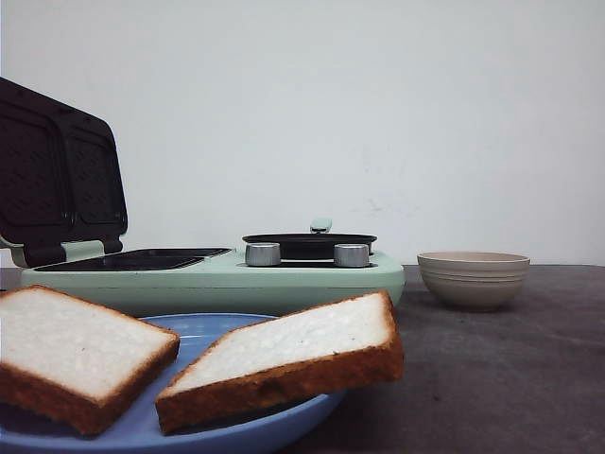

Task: Make breakfast with bread and shrimp
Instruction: 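Lower the left gripper and grasp the bread slice nearest it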

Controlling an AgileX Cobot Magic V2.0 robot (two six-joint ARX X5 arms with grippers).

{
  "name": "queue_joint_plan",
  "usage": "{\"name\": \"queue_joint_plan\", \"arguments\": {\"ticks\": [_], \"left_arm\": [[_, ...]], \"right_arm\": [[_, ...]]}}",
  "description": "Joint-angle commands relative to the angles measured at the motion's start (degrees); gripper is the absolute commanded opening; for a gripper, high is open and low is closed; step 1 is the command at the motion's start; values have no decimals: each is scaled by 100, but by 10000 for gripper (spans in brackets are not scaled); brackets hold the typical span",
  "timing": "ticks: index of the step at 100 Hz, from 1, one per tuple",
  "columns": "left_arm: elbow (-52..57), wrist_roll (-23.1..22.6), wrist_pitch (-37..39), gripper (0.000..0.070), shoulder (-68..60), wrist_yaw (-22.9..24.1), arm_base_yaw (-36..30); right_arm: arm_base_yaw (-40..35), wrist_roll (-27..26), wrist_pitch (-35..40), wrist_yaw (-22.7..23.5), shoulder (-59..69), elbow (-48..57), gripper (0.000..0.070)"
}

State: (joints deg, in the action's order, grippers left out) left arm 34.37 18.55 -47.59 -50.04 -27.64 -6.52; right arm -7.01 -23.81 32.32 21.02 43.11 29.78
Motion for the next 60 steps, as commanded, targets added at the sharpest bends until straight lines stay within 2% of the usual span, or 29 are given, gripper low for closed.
{"name": "queue_joint_plan", "arguments": {"ticks": [1,12,18,60], "left_arm": [[50,-98,46,291,-116,-46,-72],[48,-101,87,293,-299,-46,-232],[48,-120,103,319,-404,-44,-299],[48,-140,560,319,-1325,-114,-708]], "right_arm": [[2,70,-33,0,22,87,0],[2,68,-31,0,22,87,0],[2,68,-31,0,22,87,0],[2,66,-31,0,20,87,0]]}}
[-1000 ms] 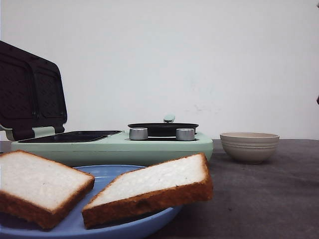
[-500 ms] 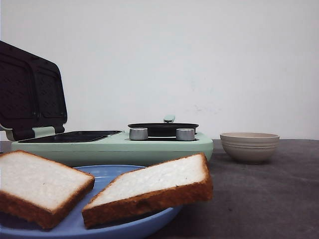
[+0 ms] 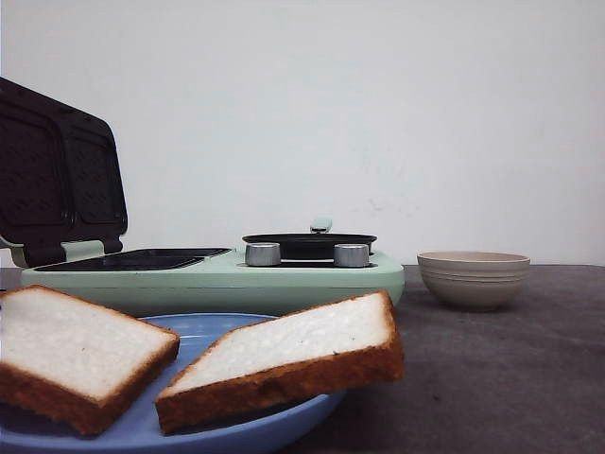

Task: Make breakfast with bread and shrimp
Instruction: 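Lower the left gripper and grasp the bread slice nearest it, then lift the bread slice with the left gripper toward the sandwich press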

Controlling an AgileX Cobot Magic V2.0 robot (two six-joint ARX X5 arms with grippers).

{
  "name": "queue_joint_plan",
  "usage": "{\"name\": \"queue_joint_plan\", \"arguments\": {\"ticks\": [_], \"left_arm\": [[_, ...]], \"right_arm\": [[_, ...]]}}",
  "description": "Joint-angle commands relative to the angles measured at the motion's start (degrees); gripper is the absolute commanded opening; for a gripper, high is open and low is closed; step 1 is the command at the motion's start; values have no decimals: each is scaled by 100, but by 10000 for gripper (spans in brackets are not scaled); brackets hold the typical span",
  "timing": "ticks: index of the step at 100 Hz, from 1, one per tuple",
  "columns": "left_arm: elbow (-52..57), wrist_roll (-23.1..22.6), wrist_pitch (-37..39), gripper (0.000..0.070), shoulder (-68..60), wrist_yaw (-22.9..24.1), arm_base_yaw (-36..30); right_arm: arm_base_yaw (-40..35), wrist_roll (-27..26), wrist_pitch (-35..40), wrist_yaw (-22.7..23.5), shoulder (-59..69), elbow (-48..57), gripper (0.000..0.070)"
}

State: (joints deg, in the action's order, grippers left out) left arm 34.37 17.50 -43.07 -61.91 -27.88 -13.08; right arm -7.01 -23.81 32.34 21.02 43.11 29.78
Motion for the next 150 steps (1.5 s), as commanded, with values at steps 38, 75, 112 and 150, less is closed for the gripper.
{"name": "queue_joint_plan", "arguments": {"ticks": [38,75,112,150], "left_arm": [[48,-33,393,160,-498,-254,-205],[48,-168,457,10,-389,-87,-205],[50,-160,535,10,651,387,-205],[50,-190,1611,10,1462,695,-205]], "right_arm": [[2,66,-11,0,22,87,0],[2,63,-4,0,17,87,0],[2,63,-4,0,17,87,0],[2,63,-7,0,17,87,0]]}}
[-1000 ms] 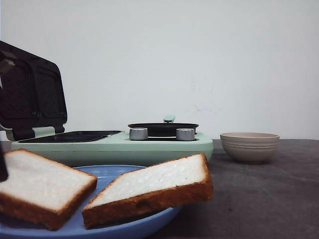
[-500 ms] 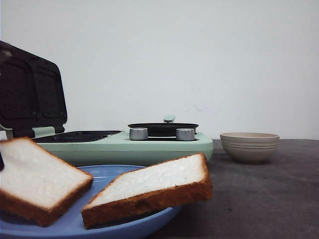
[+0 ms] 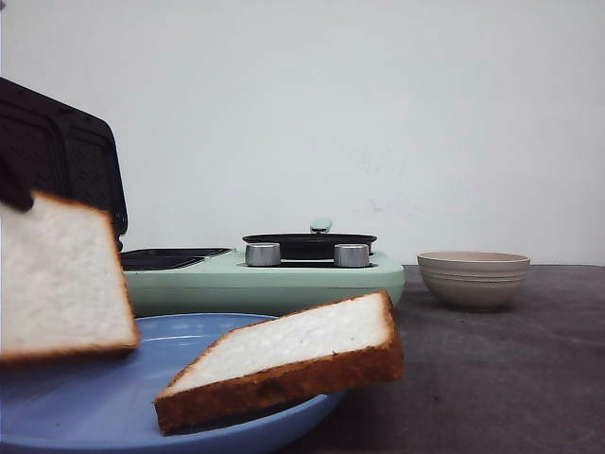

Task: Make breakfast with bread and shrimp
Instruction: 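Lift the bread slice with the left gripper toward the sandwich press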

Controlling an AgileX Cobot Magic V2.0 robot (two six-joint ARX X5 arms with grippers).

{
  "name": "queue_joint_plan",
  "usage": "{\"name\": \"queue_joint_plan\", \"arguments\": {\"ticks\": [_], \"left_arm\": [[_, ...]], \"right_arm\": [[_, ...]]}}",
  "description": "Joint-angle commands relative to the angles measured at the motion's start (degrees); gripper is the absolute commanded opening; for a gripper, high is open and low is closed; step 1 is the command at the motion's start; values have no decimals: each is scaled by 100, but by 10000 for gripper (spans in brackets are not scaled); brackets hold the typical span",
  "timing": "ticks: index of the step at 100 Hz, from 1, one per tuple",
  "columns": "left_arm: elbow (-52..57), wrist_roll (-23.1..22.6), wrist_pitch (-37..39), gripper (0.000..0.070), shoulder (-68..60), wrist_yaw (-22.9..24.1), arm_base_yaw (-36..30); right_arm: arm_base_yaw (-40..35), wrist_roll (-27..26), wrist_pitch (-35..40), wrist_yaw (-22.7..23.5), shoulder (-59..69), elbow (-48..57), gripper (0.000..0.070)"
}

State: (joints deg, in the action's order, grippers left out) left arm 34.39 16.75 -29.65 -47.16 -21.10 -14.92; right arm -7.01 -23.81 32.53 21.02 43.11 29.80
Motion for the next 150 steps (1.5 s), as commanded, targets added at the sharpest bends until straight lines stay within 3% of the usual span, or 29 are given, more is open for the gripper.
{"name": "queue_joint_plan", "arguments": {"ticks": [1,35,82,123,150], "left_arm": [[48,-114,313,10,-9,20,-22],[48,-149,1368,10,-7,356,-22],[133,-817,2651,10,-313,1029,-15],[1512,-1926,2970,10,-2068,1510,-9],[2927,-2924,2964,10,-3410,1880,26]], "right_arm": [[2,63,-26,0,17,85,0],[2,68,-26,0,17,85,0],[2,74,-31,-2,17,85,0],[2,140,-33,-4,17,85,0],[2,177,-31,-2,17,85,0]]}}
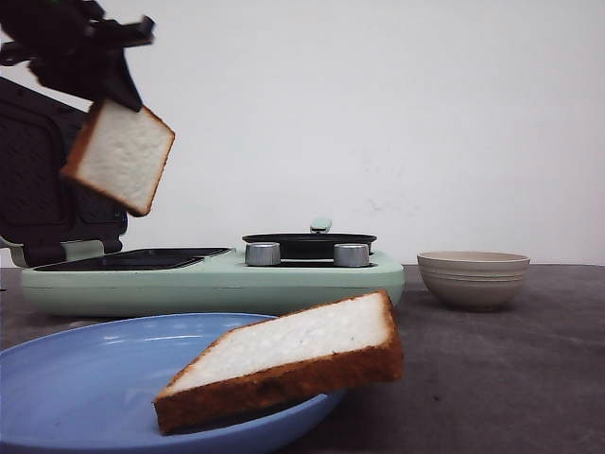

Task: Make breakfast with bread and shrimp
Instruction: 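Lift the bread slice with the left gripper toward the sandwich press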

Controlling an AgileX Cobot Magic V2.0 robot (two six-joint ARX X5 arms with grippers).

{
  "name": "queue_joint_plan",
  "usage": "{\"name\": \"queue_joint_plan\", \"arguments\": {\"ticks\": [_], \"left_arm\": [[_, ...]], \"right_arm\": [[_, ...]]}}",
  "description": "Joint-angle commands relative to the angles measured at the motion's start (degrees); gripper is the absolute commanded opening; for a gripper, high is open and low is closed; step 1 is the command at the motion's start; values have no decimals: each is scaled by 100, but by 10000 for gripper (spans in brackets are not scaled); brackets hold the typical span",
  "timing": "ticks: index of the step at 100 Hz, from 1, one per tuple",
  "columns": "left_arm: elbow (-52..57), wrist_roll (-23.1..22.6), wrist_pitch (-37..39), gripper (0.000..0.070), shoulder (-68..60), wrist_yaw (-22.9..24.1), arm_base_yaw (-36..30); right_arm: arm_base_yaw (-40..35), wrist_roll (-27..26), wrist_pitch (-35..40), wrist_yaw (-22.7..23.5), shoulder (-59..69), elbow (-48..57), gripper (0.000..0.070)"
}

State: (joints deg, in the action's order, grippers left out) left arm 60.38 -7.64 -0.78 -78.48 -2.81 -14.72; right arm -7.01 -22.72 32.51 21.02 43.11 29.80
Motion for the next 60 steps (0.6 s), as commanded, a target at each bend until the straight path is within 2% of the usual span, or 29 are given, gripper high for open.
{"name": "queue_joint_plan", "arguments": {"ticks": [1,20,29,38,60], "left_arm": [[378,-520,76,10,-326,55,9],[1200,-1084,72,10,-1187,212,24],[1488,-1491,57,10,-1552,457,28],[1655,-1810,81,10,-1832,470,28],[1869,-2162,234,10,-2302,675,28]], "right_arm": [[2,68,-28,-2,17,85,0],[2,68,-28,-2,17,85,0],[2,68,-28,0,17,85,0],[2,68,-28,0,17,85,0],[2,68,-28,0,17,85,0]]}}
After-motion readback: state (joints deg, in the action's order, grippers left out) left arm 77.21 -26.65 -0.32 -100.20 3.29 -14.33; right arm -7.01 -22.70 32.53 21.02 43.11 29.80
